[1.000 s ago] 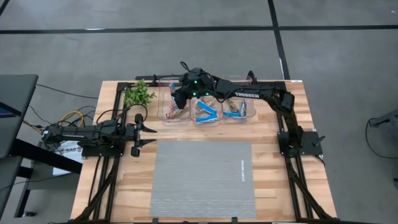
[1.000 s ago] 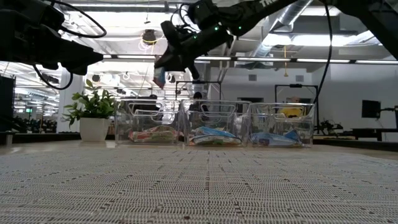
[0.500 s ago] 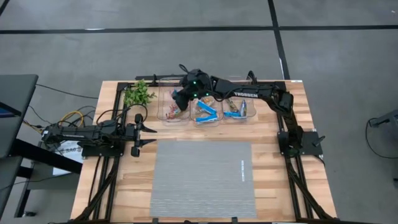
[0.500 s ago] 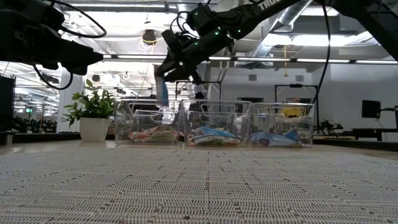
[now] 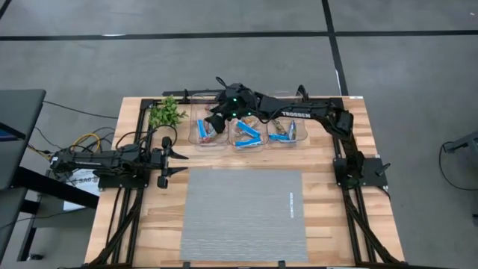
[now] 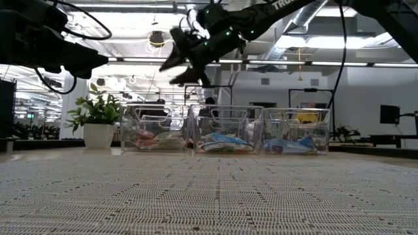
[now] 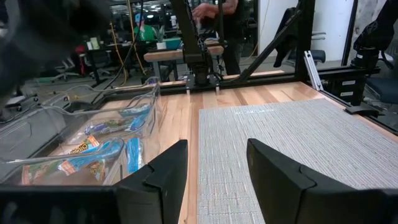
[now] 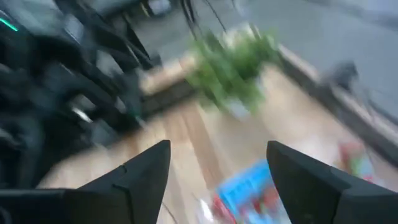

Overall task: Pick and place Granola Bars by type
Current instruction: Return to Home Position

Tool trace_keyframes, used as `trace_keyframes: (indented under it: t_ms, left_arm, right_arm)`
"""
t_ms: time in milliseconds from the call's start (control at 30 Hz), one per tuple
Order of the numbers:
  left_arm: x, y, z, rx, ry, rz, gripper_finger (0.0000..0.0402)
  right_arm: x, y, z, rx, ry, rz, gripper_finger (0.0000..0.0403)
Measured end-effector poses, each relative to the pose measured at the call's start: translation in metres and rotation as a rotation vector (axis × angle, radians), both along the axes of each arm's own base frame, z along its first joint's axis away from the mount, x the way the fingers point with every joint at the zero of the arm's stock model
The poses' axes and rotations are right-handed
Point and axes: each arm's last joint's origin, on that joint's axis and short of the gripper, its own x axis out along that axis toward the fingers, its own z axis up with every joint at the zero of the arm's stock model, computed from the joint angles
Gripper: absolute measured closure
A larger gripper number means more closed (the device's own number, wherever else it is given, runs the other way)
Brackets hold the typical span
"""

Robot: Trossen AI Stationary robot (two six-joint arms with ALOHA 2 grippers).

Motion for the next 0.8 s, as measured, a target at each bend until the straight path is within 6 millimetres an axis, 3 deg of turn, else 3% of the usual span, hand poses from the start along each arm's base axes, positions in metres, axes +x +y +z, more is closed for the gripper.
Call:
trace_keyframes:
  t_ms: [167,300,533,800]
  left_arm:
    - [0.0,0.0,0.0,0.0,0.0,0.0,0.0242]
    - [0.0,0.0,0.0,0.0,0.0,0.0,0.0242]
    - [0.0,0.0,0.0,0.0,0.0,0.0,0.0242]
    - [0.0,0.0,0.0,0.0,0.0,0.0,0.0242]
  right_arm:
    - [-0.015,0.019,0.012,0.069,-0.147,0.046,0.0143]
    - [-0.053,0.042,0.003,0.155,-0.108,0.034,0.0143]
    - [-0.15,0.096,-0.033,0.115,-0.013,0.13,0.0143]
    - [-0.253,0.15,-0.077,0.206,0.003,0.252,0.0142]
